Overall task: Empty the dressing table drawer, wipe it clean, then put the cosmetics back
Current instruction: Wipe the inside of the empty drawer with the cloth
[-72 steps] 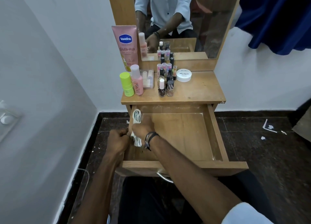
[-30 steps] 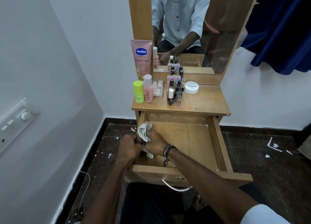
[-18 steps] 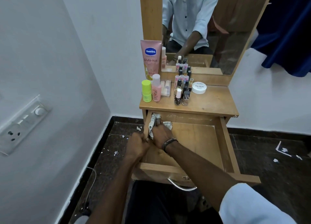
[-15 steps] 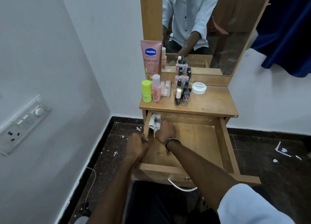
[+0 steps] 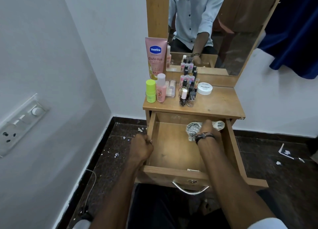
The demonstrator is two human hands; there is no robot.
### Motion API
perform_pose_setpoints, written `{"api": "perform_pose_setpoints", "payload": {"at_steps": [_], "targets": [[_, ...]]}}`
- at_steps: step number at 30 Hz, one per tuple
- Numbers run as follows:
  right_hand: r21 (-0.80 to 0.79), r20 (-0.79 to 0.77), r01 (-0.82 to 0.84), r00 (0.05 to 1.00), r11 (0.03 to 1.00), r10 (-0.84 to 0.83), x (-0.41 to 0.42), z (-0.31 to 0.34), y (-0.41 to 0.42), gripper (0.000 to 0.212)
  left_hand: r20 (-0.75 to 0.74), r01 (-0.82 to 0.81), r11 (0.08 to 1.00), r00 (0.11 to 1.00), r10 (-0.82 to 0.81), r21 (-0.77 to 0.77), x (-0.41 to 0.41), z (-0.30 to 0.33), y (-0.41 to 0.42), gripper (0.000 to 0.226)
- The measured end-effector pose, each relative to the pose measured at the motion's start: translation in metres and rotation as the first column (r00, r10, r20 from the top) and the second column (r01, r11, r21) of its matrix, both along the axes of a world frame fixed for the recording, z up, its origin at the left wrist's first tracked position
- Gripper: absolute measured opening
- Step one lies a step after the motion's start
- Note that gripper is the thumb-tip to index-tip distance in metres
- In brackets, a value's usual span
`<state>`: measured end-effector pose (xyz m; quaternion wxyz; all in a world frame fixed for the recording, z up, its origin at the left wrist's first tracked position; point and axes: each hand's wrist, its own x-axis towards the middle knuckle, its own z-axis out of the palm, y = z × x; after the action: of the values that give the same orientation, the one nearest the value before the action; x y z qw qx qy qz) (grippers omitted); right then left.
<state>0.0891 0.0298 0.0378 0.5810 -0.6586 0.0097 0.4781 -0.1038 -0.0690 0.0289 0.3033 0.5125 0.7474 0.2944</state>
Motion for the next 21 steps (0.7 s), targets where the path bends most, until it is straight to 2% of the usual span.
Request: {"api": "perform_pose_setpoints", "payload": {"at_steps": [2, 4, 8, 10, 12, 13, 14, 17, 21], "targets": [[0.026, 0.017, 0.069, 0.997, 0.997, -0.070, 0.002, 0.008, 0.005, 0.029, -0.001, 0.002, 1.000, 1.000, -0.002, -0.004, 0.000, 0.000, 0.001, 0.015], [0.055, 0.045, 0.058, 0.997, 0.997, -0.060, -0.003, 0.005, 0.014, 0.035, -0.009, 0.003, 1.000, 1.000, -0.003, -0.001, 0.000, -0.001, 0.001, 0.016], [0.069, 0.106, -0.134, 0.986, 0.989, 0.126, -0.028, -0.007, 0.023, 0.053, -0.019, 0.015, 1.000, 1.000, -0.015, -0.009, 0.001, -0.003, 0.002, 0.020], [0.050, 0.071, -0.308, 0.950, 0.950, 0.304, -0.049, -0.014, 0.020, 0.042, -0.019, 0.018, 1.000, 1.000, -0.018, -0.019, 0.001, -0.002, 0.001, 0.021], [0.079, -0.079, -0.417, 0.903, 0.905, 0.423, -0.070, -0.020, 0.023, 0.023, -0.033, 0.017, 1.000, 0.999, -0.017, -0.007, 0.001, -0.002, 0.002, 0.025], [0.077, -0.104, -0.460, 0.878, 0.884, 0.466, -0.083, -0.024, 0.028, 0.019, -0.047, 0.017, 1.000, 0.999, -0.017, 0.000, 0.001, -0.001, 0.002, 0.025], [0.127, -0.085, -0.465, 0.875, 0.876, 0.477, -0.096, -0.020, 0.027, 0.017, -0.061, 0.015, 1.000, 0.998, -0.015, 0.002, 0.001, 0.000, 0.002, 0.023], [0.229, -0.104, -0.304, 0.937, 0.925, 0.334, -0.119, -0.008, 0.022, 0.021, -0.067, 0.020, 1.000, 0.998, -0.020, 0.000, 0.001, -0.002, 0.002, 0.020], [0.085, -0.003, -0.293, 0.956, 0.952, 0.294, -0.104, -0.008, 0.018, 0.004, -0.088, 0.038, 0.999, 0.995, -0.036, 0.018, -0.002, -0.004, 0.004, 0.023]]}}
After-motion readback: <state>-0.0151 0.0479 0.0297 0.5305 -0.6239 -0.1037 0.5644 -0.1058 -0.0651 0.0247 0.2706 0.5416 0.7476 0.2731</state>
